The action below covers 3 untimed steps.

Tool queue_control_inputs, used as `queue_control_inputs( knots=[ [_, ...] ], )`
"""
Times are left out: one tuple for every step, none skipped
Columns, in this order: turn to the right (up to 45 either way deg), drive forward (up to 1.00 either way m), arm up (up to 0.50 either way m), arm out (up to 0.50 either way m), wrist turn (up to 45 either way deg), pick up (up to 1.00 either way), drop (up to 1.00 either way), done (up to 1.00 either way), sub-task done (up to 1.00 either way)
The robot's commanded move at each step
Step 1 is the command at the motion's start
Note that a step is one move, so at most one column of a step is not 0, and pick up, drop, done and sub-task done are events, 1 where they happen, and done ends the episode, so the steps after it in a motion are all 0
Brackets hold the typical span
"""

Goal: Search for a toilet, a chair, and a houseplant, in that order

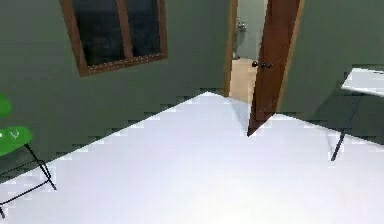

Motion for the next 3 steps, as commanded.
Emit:
queue_control_inputs(
  knots=[
    [0.0, 1.00, 0.00, 0.00, 0.0, 0.00, 0.00, 0.00, 0.00],
    [0.0, 1.00, 0.00, 0.00, 0.0, 0.00, 0.00, 0.00, 0.00],
    [-6.0, 0.00, 0.00, 0.00, 0.0, 0.00, 0.00, 0.00, 0.00]
  ],
)
